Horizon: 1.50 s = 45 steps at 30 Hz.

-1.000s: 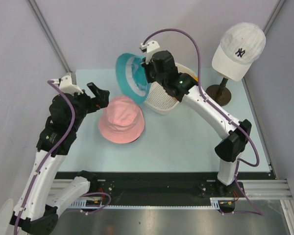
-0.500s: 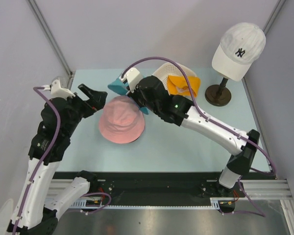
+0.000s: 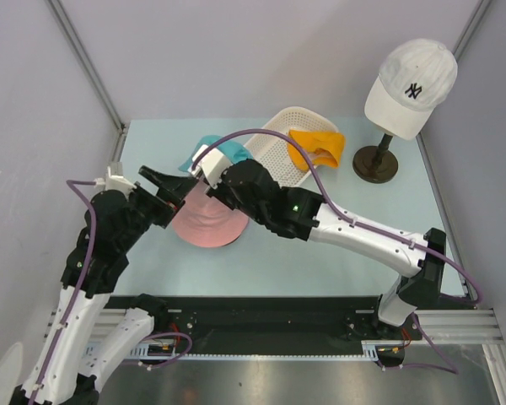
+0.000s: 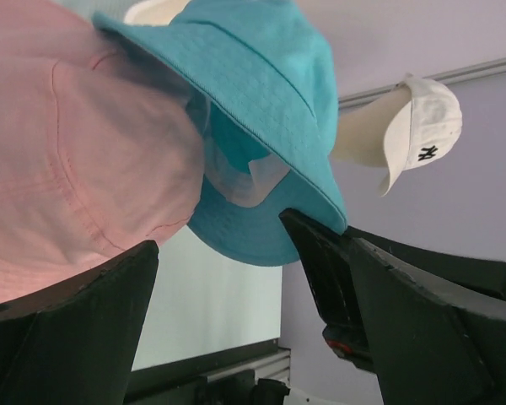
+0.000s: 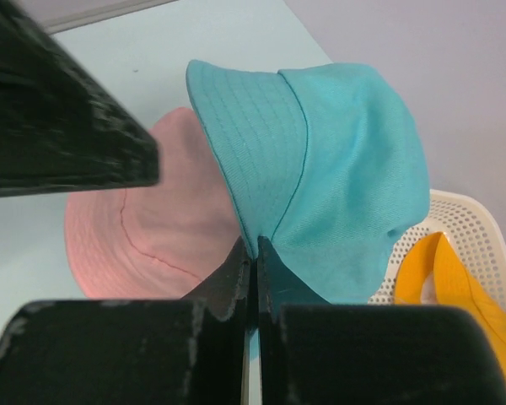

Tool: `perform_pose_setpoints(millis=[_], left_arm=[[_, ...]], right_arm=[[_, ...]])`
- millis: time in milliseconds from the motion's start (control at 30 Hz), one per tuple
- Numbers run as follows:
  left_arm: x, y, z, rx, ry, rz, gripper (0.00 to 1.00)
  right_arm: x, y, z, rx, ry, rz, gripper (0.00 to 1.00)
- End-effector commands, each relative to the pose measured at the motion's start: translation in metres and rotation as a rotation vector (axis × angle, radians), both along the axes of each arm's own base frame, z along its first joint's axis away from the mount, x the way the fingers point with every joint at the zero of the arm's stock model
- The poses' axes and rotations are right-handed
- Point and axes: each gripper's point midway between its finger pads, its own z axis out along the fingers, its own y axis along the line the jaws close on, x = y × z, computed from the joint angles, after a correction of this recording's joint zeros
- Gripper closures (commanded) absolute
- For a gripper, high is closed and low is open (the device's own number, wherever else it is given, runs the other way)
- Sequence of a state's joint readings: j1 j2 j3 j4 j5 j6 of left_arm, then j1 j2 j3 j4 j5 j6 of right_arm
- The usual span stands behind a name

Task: Stack the hats

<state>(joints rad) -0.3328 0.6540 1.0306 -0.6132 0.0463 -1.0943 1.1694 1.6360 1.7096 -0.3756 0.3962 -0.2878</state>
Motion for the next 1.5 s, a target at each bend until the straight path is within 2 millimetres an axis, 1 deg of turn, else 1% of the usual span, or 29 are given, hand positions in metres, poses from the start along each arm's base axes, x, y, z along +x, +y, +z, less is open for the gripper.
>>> perform_pose_setpoints(millis=[0, 233, 400, 500, 533, 567, 600, 633, 667, 700, 767, 800, 867, 900, 967, 1000, 1033, 1067, 1100, 1133, 1200, 1233, 1267, 1300, 1333, 1367, 1400, 1433, 1467], left_arm=[[-0.002, -0.008, 0.01, -0.115, -0.012, -0.018, 0.0], [0.004, -0.006, 0.01, -0.166, -0.068, 0.008, 0.02], [0.01, -0.01, 0.011, -0.161, -0.105, -0.007, 0.05], [0.016, -0.011, 0.008, -0.146, -0.108, -0.01, 0.11], [0.017, -0.012, 0.008, -0.145, -0.111, -0.01, 0.15], [0.019, -0.013, 0.013, -0.152, -0.135, -0.013, 0.18], [0.02, -0.013, 0.01, -0.156, -0.135, -0.011, 0.22], [0.021, -0.011, 0.011, -0.162, -0.143, 0.003, 0.33], [0.022, -0.01, 0.014, -0.175, -0.156, 0.011, 0.4], [0.022, -0.009, 0.011, -0.178, -0.152, 0.018, 0.55], [0.025, -0.005, 0.006, -0.171, -0.148, 0.041, 0.68], [0.025, -0.005, 0.004, -0.17, -0.14, 0.044, 0.83], [0.026, -0.003, -0.003, -0.164, -0.122, 0.057, 0.97], [0.025, -0.002, -0.004, -0.165, -0.117, 0.063, 0.99], [0.024, 0.005, -0.01, -0.147, -0.108, 0.099, 1.0], [0.024, 0.009, -0.013, -0.136, -0.103, 0.115, 1.0], [0.021, 0.013, -0.017, -0.112, -0.096, 0.128, 1.0], [0.02, 0.019, -0.018, -0.098, -0.095, 0.151, 1.0], [0.018, 0.021, -0.02, -0.087, -0.092, 0.159, 1.0], [0.014, 0.024, -0.024, -0.071, -0.085, 0.162, 1.0], [0.012, 0.027, -0.031, -0.051, -0.07, 0.169, 1.0], [0.009, 0.028, -0.037, -0.04, -0.055, 0.17, 1.0], [0.009, 0.03, -0.045, -0.029, -0.039, 0.176, 1.0], [0.008, 0.033, -0.048, -0.023, -0.033, 0.186, 1.0], [0.007, 0.035, -0.053, -0.01, -0.023, 0.192, 1.0], [0.005, 0.037, -0.059, 0.0, -0.01, 0.199, 1.0], [0.005, 0.04, -0.063, 0.009, -0.003, 0.211, 1.0], [0.004, 0.042, -0.072, 0.025, 0.018, 0.216, 1.0], [0.002, 0.044, -0.075, 0.033, 0.019, 0.22, 1.0]], right_arm=[[-0.018, 0.01, 0.021, 0.06, -0.052, 0.048, 1.0], [-0.029, 0.017, 0.01, 0.041, -0.048, 0.067, 1.0], [-0.035, 0.02, 0.007, 0.032, -0.049, 0.091, 1.0], [-0.039, 0.024, 0.007, 0.036, -0.047, 0.109, 1.0], [-0.041, 0.025, 0.007, 0.036, -0.046, 0.115, 1.0], [-0.042, 0.025, 0.006, 0.031, -0.049, 0.116, 1.0], [-0.042, 0.025, 0.006, 0.03, -0.052, 0.115, 1.0], [-0.045, 0.026, 0.007, 0.032, -0.054, 0.118, 1.0], [-0.045, 0.025, 0.007, 0.03, -0.056, 0.116, 1.0], [-0.045, 0.025, 0.004, 0.023, -0.054, 0.116, 1.0], [-0.047, 0.024, 0.002, 0.019, -0.05, 0.117, 1.0], [-0.048, 0.023, 0.0, 0.012, -0.048, 0.114, 1.0], [-0.049, 0.022, 0.0, 0.011, -0.044, 0.111, 1.0], [-0.05, 0.019, 0.001, 0.012, -0.043, 0.109, 1.0], [-0.051, 0.016, 0.002, 0.009, -0.042, 0.101, 0.95], [-0.051, 0.014, 0.003, 0.007, -0.039, 0.094, 0.84], [-0.053, 0.01, 0.009, 0.016, -0.04, 0.092, 0.55], [-0.053, 0.007, 0.012, 0.018, -0.04, 0.085, 0.41], [-0.053, 0.002, 0.015, 0.017, -0.032, 0.074, 0.31], [-0.053, -0.004, 0.028, 0.043, -0.038, 0.06, 0.2], [-0.047, -0.018, 0.039, 0.066, -0.026, 0.022, 0.15], [-0.047, -0.025, 0.058, 0.11, -0.025, 0.018, 0.13], [-0.047, -0.029, 0.065, 0.134, -0.009, 0.027, 0.12], [-0.036, -0.039, 0.069, 0.143, 0.01, 0.005, 0.11], [-0.034, -0.043, 0.075, 0.185, 0.048, 0.003, 0.11], [-0.035, -0.045, 0.088, 0.229, 0.069, 0.035, 0.11], [-0.021, -0.054, 0.089, 0.246, 0.094, 0.0, 0.11], [-0.015, -0.058, 0.092, 0.289, 0.131, -0.015, 0.12], [-0.017, -0.058, 0.096, 0.315, 0.163, 0.02, 0.12]])
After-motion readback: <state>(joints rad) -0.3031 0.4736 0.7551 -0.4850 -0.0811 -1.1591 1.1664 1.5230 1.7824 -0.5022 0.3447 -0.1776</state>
